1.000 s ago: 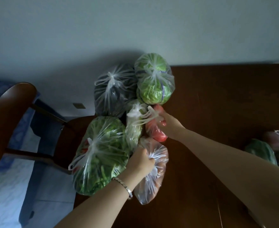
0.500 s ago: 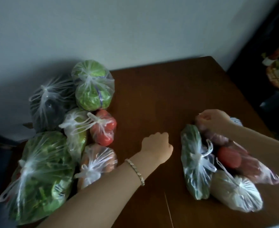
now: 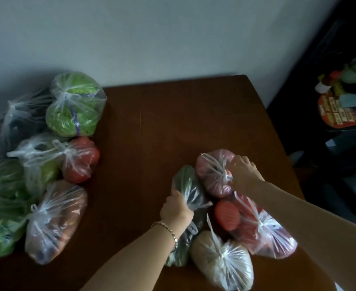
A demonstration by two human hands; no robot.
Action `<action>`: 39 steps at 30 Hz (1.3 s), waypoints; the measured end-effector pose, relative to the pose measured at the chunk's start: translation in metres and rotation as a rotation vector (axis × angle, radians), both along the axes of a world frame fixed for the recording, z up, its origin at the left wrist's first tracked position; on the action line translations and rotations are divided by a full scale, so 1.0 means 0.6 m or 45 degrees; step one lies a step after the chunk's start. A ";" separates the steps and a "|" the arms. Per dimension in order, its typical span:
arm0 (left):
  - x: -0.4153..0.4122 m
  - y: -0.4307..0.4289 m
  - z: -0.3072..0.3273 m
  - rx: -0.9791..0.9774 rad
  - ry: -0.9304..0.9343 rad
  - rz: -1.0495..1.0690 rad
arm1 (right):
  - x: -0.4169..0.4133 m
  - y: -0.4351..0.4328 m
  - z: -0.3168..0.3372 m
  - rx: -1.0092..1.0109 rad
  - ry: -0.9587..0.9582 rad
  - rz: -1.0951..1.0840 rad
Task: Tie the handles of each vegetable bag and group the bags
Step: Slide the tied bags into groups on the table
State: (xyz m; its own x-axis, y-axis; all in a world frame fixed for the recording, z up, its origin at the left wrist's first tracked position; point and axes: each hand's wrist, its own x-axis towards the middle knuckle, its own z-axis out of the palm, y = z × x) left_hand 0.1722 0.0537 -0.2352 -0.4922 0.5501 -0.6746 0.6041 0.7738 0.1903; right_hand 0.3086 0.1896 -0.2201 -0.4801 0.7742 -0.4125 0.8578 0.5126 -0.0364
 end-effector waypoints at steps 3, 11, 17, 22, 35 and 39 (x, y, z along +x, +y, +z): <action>-0.026 0.000 0.004 0.127 0.007 0.099 | 0.001 0.016 0.005 -0.056 -0.066 0.164; -0.157 0.032 0.050 0.375 0.103 0.282 | -0.075 0.060 0.049 -0.301 -0.277 0.560; -0.287 0.101 0.090 0.557 0.119 0.321 | -0.180 0.106 0.090 -0.427 0.133 0.299; -0.414 0.178 0.097 0.640 0.152 0.266 | -0.323 0.155 0.094 -0.430 0.564 -0.041; -0.633 0.335 0.022 0.833 0.160 0.294 | -0.638 0.263 0.003 -0.137 0.908 -0.196; -0.615 0.307 0.003 0.738 0.530 -0.172 | -0.670 0.253 -0.013 -0.123 1.038 -0.310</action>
